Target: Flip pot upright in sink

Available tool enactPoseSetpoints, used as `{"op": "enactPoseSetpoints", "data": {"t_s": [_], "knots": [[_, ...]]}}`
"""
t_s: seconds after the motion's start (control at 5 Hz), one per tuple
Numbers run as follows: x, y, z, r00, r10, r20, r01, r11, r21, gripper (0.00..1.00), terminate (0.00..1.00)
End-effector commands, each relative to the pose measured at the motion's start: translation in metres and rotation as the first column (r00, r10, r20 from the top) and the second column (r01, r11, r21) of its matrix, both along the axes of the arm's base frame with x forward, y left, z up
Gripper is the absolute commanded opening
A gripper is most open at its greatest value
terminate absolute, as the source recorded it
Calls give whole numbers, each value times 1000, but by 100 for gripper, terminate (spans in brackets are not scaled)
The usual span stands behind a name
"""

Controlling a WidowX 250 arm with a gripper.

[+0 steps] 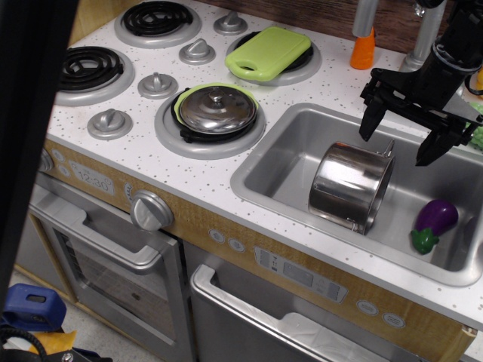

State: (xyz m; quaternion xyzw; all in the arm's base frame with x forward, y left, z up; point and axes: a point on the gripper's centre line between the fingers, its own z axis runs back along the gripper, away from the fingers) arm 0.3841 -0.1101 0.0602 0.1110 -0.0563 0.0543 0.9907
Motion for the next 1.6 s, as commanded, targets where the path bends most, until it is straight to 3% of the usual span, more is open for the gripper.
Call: {"op": "enactPoseSetpoints", "data": {"t_s": [0.0,0.2,0.4,0.8,1.2,1.4], "knots": [[0,0,0,1000,0,0,0,1000,0,100,0],[-3,-2,-14,997,-77,-24,80,982,172,100,0],[-3,-2,-23,994,-105,-32,109,962,249,100,0],[-3,10,-37,979,-185,-84,203,910,361,100,0],[-2,30,-45,964,-247,-95,264,884,385,100,0],[-1,42,-44,960,-264,-93,279,882,381,0,0]]}}
